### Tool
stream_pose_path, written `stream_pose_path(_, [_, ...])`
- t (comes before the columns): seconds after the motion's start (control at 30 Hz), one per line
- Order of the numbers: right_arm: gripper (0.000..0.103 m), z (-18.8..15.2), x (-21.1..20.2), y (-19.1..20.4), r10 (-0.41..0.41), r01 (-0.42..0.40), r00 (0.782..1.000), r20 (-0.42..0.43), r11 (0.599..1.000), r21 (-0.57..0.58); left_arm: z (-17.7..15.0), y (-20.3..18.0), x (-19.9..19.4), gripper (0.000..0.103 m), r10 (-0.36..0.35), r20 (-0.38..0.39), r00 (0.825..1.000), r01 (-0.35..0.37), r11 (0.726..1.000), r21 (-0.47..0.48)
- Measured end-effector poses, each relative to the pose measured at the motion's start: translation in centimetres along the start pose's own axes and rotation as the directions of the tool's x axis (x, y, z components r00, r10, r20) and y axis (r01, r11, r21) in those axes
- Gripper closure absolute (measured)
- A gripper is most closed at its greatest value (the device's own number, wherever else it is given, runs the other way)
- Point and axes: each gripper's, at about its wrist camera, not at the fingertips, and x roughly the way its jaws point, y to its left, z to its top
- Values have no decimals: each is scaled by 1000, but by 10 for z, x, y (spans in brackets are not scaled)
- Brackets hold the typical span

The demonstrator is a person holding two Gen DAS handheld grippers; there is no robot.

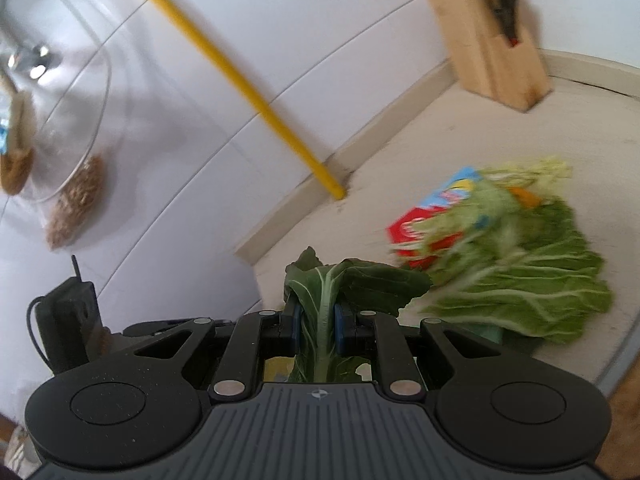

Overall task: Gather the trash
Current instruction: 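Carry the cabbage leaves and leafy greens down over the black trash bin, then open both tools to drop the greens and cabbage into the bin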

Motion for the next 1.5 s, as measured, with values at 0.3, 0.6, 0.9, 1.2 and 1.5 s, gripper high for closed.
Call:
stream_pose_path(0.3, [82,-9,51,56,91,-100,990,-107,991,-85,-34,56,-42,98,122,19,992,-119,985,-122])
stream_pose_path(0.6, [82,-32,105,104,146,-179,962,-230,975,-132,-77,105,-75,98,220,-9,976,-216,950,-227])
stream_pose_path(0.9, [82,-64,151,130,119,-178,937,-327,972,-156,-109,134,-74,98,264,-77,962,-275,917,-288])
stream_pose_path(1.2, [82,-86,192,130,48,-122,919,-391,979,-166,-124,151,-45,98,252,-160,954,-291,905,-311])
stream_pose_path(1.5, [78,-105,231,118,-28,-55,896,-443,983,-174,-136,160,-16,97,259,-250,933,-327,901,-286])
